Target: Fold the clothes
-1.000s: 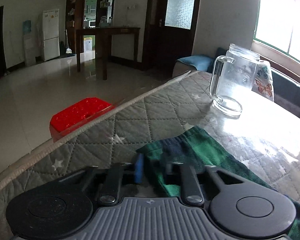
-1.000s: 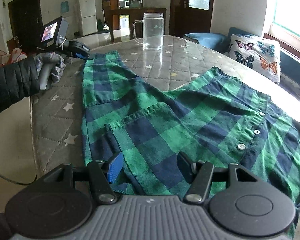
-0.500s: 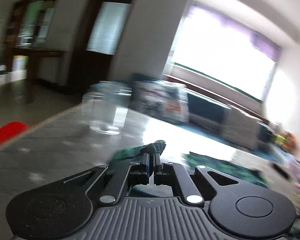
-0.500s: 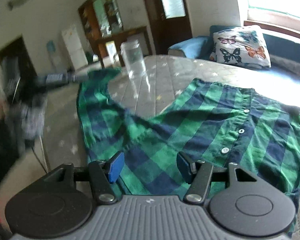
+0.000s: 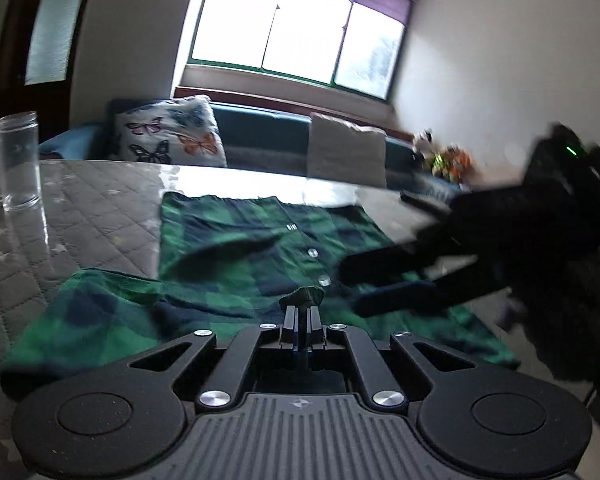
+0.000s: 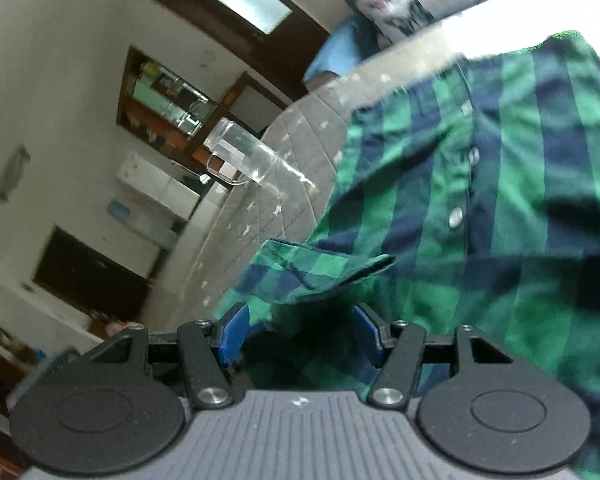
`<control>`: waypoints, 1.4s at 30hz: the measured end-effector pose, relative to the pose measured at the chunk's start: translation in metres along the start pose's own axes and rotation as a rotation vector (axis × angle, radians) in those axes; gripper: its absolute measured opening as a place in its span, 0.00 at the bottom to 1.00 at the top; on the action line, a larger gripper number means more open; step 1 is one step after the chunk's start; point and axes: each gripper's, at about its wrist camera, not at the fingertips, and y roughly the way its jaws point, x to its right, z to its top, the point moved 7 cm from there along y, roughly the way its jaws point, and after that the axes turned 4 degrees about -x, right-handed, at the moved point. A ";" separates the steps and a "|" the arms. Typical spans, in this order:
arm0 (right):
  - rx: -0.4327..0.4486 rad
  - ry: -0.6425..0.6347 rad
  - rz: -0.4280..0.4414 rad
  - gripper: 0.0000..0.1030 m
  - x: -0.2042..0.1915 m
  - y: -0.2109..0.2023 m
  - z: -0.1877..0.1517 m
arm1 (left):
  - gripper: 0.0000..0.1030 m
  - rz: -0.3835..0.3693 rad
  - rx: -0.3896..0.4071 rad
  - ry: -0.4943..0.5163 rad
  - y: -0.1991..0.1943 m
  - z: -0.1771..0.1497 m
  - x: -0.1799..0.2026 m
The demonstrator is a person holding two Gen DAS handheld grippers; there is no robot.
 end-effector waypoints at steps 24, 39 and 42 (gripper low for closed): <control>0.098 -0.012 0.037 0.07 -0.020 -0.018 0.032 | 0.65 0.365 0.079 0.047 -0.056 -0.024 -0.077; 0.266 -0.125 -0.099 0.07 -0.033 -0.120 0.039 | 0.68 0.475 -0.065 0.171 -0.017 -0.056 -0.090; 0.257 -0.075 -0.158 0.07 -0.009 -0.127 0.024 | 0.65 0.471 -0.060 0.190 -0.017 -0.056 -0.087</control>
